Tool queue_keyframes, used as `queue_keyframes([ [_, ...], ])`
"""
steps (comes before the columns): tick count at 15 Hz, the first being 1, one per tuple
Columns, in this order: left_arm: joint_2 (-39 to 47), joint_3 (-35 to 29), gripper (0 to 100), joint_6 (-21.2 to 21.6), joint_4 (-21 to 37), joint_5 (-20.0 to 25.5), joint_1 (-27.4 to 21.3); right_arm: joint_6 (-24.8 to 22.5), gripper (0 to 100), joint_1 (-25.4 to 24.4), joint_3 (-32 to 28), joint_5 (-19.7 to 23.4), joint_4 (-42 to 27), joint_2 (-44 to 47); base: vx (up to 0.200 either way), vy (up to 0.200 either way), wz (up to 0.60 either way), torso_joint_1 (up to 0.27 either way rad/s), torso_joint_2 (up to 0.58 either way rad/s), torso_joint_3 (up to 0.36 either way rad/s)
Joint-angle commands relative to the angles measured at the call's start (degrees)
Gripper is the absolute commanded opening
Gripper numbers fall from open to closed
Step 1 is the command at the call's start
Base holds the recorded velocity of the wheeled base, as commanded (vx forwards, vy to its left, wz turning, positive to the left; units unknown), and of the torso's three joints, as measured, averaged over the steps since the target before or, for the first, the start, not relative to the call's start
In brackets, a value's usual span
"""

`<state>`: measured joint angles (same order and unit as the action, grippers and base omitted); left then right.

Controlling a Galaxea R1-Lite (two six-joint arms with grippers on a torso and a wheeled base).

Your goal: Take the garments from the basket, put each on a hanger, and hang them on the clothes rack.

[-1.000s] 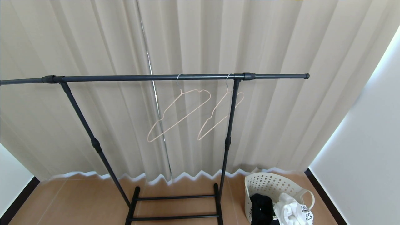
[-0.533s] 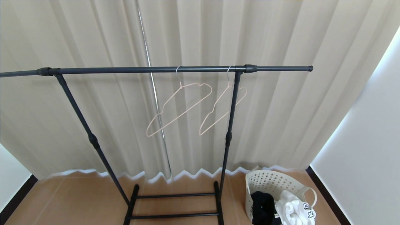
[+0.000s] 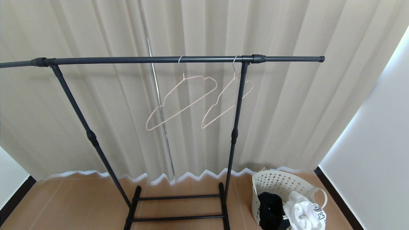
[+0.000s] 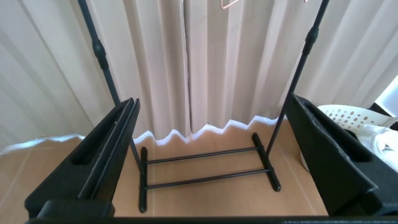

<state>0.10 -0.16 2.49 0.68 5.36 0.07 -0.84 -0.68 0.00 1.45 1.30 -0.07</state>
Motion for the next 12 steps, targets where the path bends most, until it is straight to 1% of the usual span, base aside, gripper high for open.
queue_keyframes([
  [1,0.0,0.0,100,0.0,0.0,0.1,0.0,0.1,100,0.0,0.0,0.0,-0.1,0.1,0.0,0.0,0.0,-0.154,0.37,0.217],
  [5,0.0,0.0,100,0.0,0.0,0.1,0.0,0.1,100,0.0,0.0,0.0,0.0,0.1,0.0,0.0,0.0,-0.169,0.41,0.238],
  [12,0.0,0.0,100,-0.1,0.0,0.1,0.0,0.1,100,0.0,0.0,0.0,0.0,0.1,0.0,0.0,0.0,-0.21,0.54,0.339],
])
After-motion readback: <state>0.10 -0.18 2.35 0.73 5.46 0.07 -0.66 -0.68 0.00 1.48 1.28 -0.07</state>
